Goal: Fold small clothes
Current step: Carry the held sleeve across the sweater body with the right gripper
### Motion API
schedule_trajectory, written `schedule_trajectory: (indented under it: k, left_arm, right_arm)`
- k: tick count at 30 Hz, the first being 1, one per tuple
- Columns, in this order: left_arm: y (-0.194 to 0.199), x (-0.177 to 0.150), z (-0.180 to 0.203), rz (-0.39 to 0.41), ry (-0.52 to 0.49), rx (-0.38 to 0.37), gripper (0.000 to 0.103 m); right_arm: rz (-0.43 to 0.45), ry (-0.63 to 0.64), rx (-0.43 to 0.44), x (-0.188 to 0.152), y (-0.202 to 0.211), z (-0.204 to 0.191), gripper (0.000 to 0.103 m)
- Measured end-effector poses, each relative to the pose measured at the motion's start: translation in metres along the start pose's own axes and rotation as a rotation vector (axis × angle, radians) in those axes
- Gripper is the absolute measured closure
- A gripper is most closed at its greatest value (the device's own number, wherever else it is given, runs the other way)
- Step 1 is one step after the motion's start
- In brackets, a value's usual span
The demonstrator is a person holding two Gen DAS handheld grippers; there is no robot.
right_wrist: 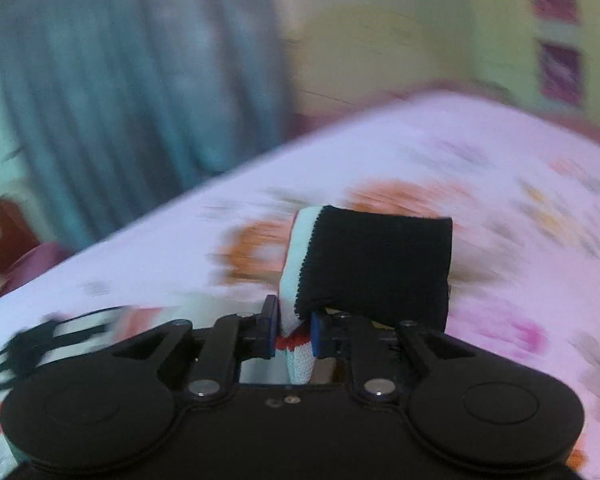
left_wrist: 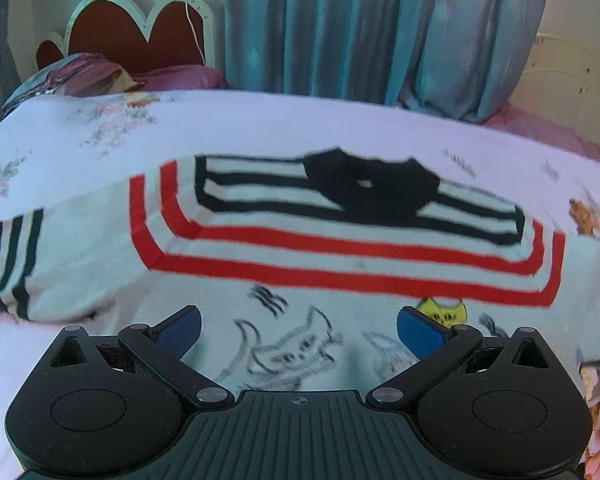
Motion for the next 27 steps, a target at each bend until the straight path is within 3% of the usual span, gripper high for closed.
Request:
schedule_trajectory:
  k: [6,10,13,14,15,18,22,27]
  left_arm:
    - [0.009,0.015,-0.040,0.042,0.022,-0.031,0.000]
    - [0.004,0.015,-0.065,0.017,0.061,-0.081,0.000]
    - [-0.004,0.012,-0.072,-0.006,0.076,-0.130,0.000]
    - [-0.009,0.010,-0.070,-0.027,0.083,-0.161,0.000]
    - [-0.012,0.008,-0.067,-0.046,0.090,-0.187,0.000]
    - [-0.023,0.002,-0.045,-0.107,0.090,-0.298,0.000]
    - [-0.031,-0.009,-0.004,-0.172,0.091,-0.427,0.000]
    - [-0.046,-0.018,0.043,-0.188,0.015,-0.425,0.001]
  right_arm:
    - [-0.078,0.196,0.259,-0.042,0.000,-0.157,0.088]
    - [-0.208,0.260,0.341,-0.096,-0.016,-0.227,0.086]
    - [-0.300,0.296,0.369,-0.133,-0.024,-0.261,0.070]
    - [-0.315,0.303,0.374,-0.140,-0.024,-0.267,0.059]
    - [-0.311,0.309,0.378,-0.142,-0.019,-0.272,0.053]
    - [-0.268,0.315,0.372,-0.134,0.003,-0.266,0.053]
    - [-0.196,0.328,0.269,-0.120,0.027,-0.224,0.043]
    - [-0.152,0.366,0.070,-0.119,0.039,-0.153,0.042]
Point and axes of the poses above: each gripper's, at about its wrist camera, not at the fingertips, and y roughly against the way its jaws point, z to its right, x to its top, the point moved 8 cm from there along -y, roughly the way its jaws point, and after that the axes turned 1 degree about x, right-handed, at the moved point
